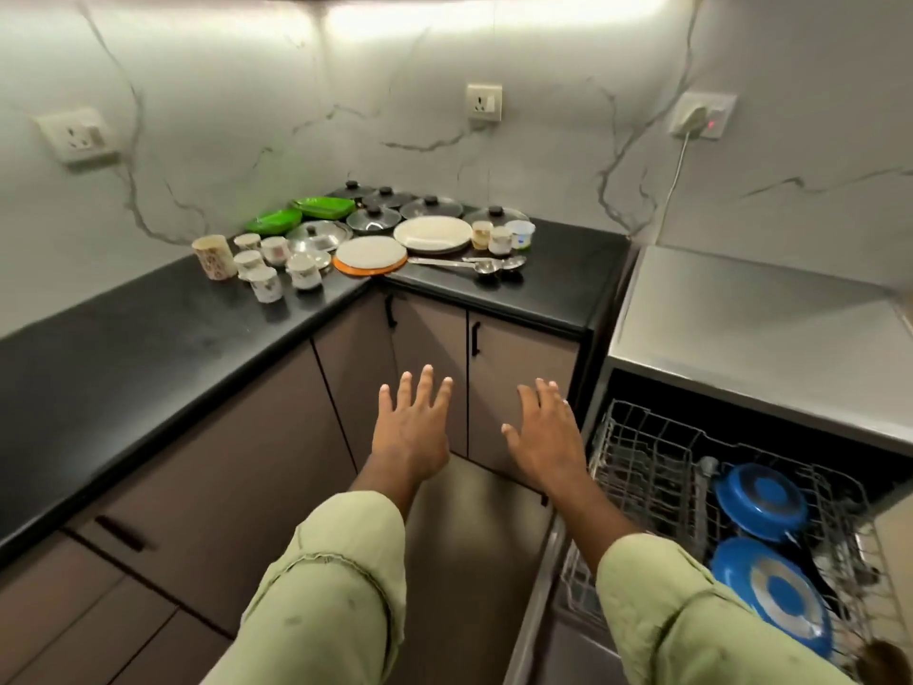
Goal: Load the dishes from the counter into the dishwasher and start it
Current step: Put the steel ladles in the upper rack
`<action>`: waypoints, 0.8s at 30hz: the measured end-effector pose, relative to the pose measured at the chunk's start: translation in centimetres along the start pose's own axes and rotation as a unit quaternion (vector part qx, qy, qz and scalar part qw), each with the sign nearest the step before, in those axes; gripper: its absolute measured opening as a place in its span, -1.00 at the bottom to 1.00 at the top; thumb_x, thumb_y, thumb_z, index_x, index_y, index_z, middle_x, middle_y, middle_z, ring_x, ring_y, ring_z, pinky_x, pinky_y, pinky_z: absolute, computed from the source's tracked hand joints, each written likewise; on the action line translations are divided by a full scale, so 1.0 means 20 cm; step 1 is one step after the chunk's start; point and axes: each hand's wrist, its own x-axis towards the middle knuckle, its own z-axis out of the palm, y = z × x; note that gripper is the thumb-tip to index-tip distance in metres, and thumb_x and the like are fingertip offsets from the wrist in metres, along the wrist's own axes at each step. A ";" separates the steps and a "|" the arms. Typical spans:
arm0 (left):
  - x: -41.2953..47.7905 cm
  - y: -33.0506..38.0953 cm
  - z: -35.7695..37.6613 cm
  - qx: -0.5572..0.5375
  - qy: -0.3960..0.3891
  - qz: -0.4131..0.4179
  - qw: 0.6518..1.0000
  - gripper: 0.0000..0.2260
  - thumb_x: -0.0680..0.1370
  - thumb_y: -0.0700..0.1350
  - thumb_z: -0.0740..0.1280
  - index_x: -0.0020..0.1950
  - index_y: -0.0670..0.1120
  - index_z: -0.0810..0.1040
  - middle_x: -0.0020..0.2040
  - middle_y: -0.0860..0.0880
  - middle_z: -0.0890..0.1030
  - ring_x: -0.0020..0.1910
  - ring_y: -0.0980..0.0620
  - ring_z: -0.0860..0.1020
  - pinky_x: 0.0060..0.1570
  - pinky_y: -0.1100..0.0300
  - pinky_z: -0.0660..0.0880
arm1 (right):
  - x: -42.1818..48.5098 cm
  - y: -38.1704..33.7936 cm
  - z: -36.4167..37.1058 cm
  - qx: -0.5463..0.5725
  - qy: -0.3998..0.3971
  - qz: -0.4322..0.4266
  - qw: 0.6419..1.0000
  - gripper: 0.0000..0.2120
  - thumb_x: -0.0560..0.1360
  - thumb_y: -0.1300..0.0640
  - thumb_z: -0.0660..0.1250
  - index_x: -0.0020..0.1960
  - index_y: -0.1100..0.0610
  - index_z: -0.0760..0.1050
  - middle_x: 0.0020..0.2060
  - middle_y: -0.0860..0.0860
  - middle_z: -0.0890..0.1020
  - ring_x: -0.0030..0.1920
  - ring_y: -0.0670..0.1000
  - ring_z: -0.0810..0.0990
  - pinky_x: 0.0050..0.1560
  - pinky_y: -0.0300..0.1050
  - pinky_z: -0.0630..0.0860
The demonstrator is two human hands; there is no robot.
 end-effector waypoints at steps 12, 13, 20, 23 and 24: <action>0.44 -0.47 0.06 -0.005 -0.012 -0.008 1.000 -0.31 0.65 -0.06 0.16 0.62 0.02 -0.24 0.62 -0.11 -0.25 0.59 -0.19 -0.22 0.54 -0.19 -0.16 | 0.58 -0.32 0.24 0.011 -0.014 -0.001 1.000 -0.36 0.59 -0.07 0.24 0.57 0.07 0.08 0.57 0.11 0.08 0.58 0.11 -0.03 0.55 0.03 -0.03; 0.50 -0.51 0.06 -0.006 -0.015 -0.010 1.000 -0.31 0.65 -0.07 0.16 0.62 0.02 -0.24 0.62 -0.11 -0.25 0.59 -0.19 -0.22 0.54 -0.19 -0.16 | 0.64 -0.34 0.27 0.013 -0.020 -0.002 1.000 -0.36 0.59 -0.07 0.24 0.57 0.08 0.08 0.57 0.12 0.08 0.58 0.11 -0.03 0.55 0.03 -0.03; 0.96 -0.75 0.03 -0.009 -0.037 -0.022 0.999 -0.29 0.65 -0.02 0.20 0.62 0.02 -0.23 0.62 -0.10 -0.25 0.59 -0.19 -0.22 0.52 -0.17 -0.17 | 1.15 -0.50 0.41 0.039 -0.025 -0.005 0.999 -0.40 0.58 -0.04 0.27 0.54 0.09 0.16 0.56 0.14 0.14 0.58 0.12 0.00 0.54 0.00 -0.04; 1.11 -0.79 0.04 -0.012 -0.053 -0.012 0.998 -0.29 0.65 -0.02 0.20 0.62 0.02 -0.22 0.62 -0.10 -0.24 0.59 -0.19 -0.21 0.52 -0.18 -0.17 | 1.31 -0.52 0.44 0.040 -0.033 -0.002 0.999 -0.39 0.57 -0.02 0.29 0.54 0.10 0.17 0.56 0.16 0.13 0.58 0.13 0.00 0.54 0.01 -0.06; 1.17 -0.81 0.05 -0.014 -0.050 -0.008 0.999 -0.29 0.64 -0.03 0.19 0.63 0.02 -0.21 0.62 -0.11 -0.24 0.59 -0.19 -0.21 0.52 -0.18 -0.17 | 1.36 -0.52 0.45 0.041 -0.029 0.001 0.999 -0.39 0.57 -0.02 0.29 0.54 0.10 0.17 0.56 0.16 0.13 0.58 0.13 -0.01 0.54 0.01 -0.06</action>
